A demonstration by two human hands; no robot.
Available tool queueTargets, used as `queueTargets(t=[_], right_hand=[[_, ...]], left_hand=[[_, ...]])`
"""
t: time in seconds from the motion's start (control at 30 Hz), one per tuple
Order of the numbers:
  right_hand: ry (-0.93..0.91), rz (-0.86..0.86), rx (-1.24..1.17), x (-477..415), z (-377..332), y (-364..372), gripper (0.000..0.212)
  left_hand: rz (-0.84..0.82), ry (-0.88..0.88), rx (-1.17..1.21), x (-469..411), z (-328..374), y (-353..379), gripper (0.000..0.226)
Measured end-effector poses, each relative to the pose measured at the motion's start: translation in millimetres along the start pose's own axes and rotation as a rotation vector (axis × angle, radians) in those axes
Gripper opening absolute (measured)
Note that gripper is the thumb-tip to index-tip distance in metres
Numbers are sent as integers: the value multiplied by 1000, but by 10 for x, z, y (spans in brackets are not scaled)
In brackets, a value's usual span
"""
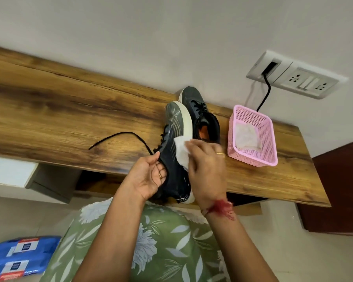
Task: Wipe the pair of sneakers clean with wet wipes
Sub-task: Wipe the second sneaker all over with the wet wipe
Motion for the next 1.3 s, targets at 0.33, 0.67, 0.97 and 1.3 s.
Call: queueTargets(t=[0.33, 0.67, 0.97, 1.3], right_hand=[[-189, -173, 40, 634, -46, 120, 58], [-413, -268, 59, 1000, 189, -78, 40], [-679, -188, 18, 914, 237, 92, 24], [5, 83, -368, 345, 114, -328, 38]], left_hand=[[35, -4, 10, -44, -7, -45, 28], [-25, -35, -15, -9, -31, 60, 28], [43, -21, 110, 67, 15, 103, 30], [5, -6, 281, 52, 59, 84, 30]])
Point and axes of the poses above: each hand's wrist, its own x-axis away from the middle knuckle, its own y-axis out of the palm, z = x × y, the point moved 3 cm from there along -x, towards the middle knuckle, and after that the axes turned 2 degrees about z, right-handed, at the moved point
